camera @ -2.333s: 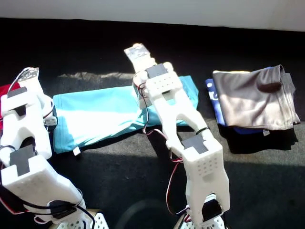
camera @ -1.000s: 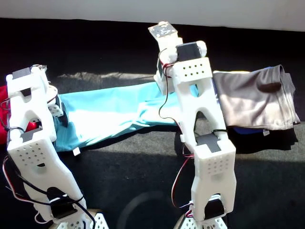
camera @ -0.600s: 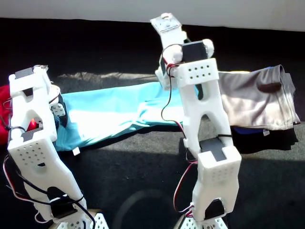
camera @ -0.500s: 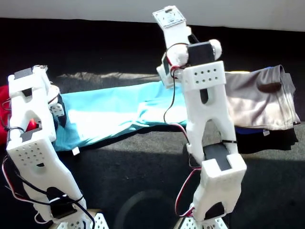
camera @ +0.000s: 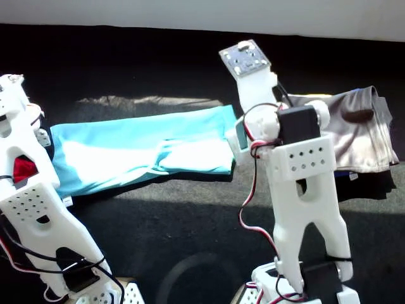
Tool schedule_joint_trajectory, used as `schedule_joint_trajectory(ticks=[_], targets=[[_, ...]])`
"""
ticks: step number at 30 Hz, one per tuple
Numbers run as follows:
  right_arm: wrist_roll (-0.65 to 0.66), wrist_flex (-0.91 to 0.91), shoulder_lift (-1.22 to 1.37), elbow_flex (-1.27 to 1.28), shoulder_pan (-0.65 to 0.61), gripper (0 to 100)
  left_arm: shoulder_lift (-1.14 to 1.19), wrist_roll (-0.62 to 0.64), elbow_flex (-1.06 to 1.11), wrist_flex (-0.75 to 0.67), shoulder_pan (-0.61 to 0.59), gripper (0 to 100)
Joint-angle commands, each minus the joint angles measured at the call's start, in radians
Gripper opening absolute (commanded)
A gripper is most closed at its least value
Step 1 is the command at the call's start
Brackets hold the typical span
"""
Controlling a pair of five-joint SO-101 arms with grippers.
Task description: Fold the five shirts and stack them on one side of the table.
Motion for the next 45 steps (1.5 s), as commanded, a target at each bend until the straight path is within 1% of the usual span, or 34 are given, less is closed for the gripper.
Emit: schedule_joint_trajectory(ticks=[1,6,9,14,20,22,24,30,33,36,39,45], targets=[[0.011,-0.099,-0.133,0.226,0.051,1.9,-0.048,-0.005,0.012,0.014,0.094,1],[0.011,-0.3,-0.277,0.55,0.196,1.9,-0.179,-0.002,0.131,0.014,0.282,1],[0.011,-0.4,-0.364,0.754,0.248,1.9,-0.288,-0.002,0.185,0.014,0.401,1],[0.011,-0.575,-0.519,1.066,0.265,1.9,-0.42,-0.002,0.228,0.012,0.596,1],[0.011,-0.736,-0.676,1.385,0.266,1.9,-0.478,0.0,0.22,0.009,0.794,1],[0.011,-0.773,-0.717,1.461,0.272,1.9,-0.476,0.029,0.22,0.009,0.851,1],[0.011,-0.808,-0.756,1.523,0.305,1.9,-0.476,0.064,0.22,-0.014,0.901,1],[0.011,-0.926,-0.854,1.684,0.45,1.9,-0.473,0.075,0.228,-0.178,1.006,1],[0.009,-0.932,-0.897,1.733,0.479,1.9,-0.443,0.074,0.22,-0.261,1.023,1],[0.009,-0.932,-0.941,1.744,0.481,1.9,-0.384,0.074,0.219,-0.324,1.038,1],[0.005,-0.932,-0.98,1.765,0.479,1.9,-0.321,0.075,0.17,-0.338,1.07,1],[0.003,-0.911,-1.036,1.785,0.481,1.9,-0.168,0.075,-0.047,-0.333,1.142,1]])
